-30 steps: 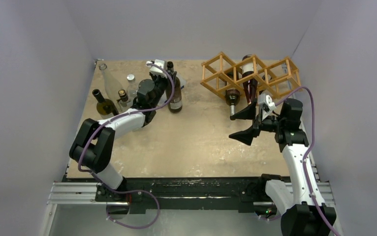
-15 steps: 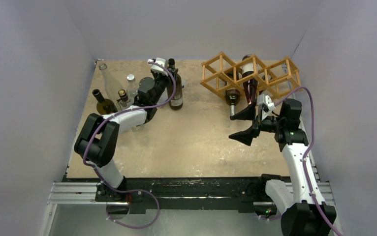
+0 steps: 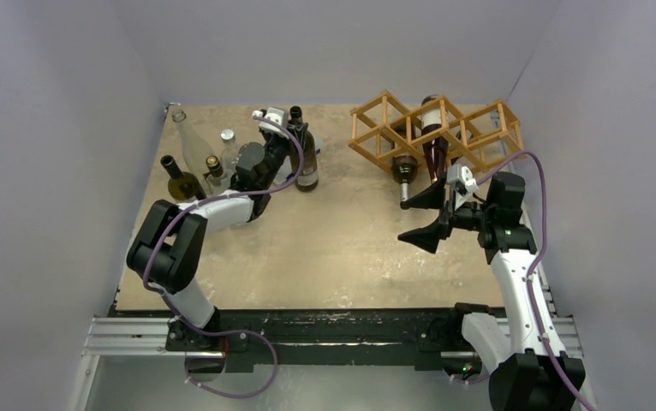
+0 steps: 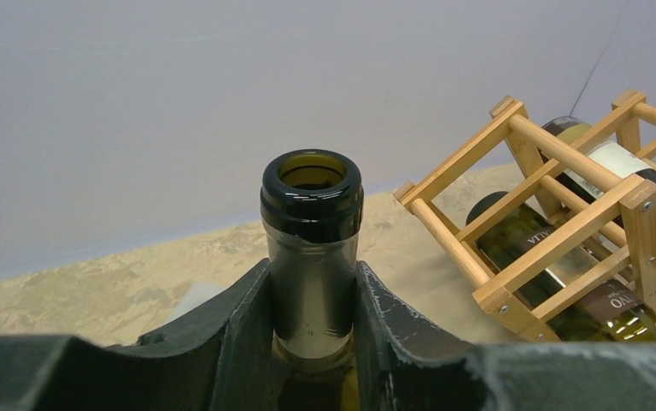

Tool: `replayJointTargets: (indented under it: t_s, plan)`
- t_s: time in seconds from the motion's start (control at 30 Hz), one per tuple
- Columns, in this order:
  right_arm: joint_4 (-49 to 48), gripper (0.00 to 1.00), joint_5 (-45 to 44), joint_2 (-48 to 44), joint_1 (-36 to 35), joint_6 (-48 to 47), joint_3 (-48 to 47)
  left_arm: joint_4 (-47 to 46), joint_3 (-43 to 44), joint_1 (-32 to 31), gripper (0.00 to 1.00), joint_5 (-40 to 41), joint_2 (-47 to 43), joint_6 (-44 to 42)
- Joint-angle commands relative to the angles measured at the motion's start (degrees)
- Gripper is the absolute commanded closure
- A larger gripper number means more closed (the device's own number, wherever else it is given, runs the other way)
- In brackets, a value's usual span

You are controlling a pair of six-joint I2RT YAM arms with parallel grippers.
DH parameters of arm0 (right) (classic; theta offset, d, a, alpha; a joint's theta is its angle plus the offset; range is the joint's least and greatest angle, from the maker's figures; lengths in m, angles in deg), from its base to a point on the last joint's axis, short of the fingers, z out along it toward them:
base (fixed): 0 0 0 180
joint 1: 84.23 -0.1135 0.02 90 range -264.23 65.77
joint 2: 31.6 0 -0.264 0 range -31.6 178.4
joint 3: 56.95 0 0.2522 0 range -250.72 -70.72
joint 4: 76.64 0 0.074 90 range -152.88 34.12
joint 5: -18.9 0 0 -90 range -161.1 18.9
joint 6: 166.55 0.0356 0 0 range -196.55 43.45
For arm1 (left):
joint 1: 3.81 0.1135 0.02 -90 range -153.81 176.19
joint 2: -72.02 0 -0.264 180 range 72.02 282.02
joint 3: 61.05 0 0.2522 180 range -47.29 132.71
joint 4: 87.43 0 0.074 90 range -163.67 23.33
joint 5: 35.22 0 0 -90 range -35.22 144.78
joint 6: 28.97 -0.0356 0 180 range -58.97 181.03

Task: Take the wine bottle off the wine rack
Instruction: Place the wine bottle at the center of the board.

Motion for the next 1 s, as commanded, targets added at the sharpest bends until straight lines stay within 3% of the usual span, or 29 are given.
replayJointTargets:
  t_s: [0.0,0.57,0.73,0.97]
  plan:
    - [0.27,0.01,-0.06,0.06,0.26,-1.23,-2.08,-6.84,-1.19,1.0,0.62,-0.7,-3.75,-0.72]
    - [2.02,0.01,-0.55,-0.05,0.28,-3.14,-2.42,-0.23,-6.24,0.91,0.29,-3.94,-14.4,3.91]
    - [2.43,0.01,-0.76,-0.02,0.28,-3.63,-2.43,6.54,-7.41,0.91,0.19,-5.14,-20.31,5.62]
    - [3.29,0.01,-1.4,0.06,0.28,-4.79,-2.56,26.37,-5.47,0.95,0.14,-6.6,-30.68,9.36]
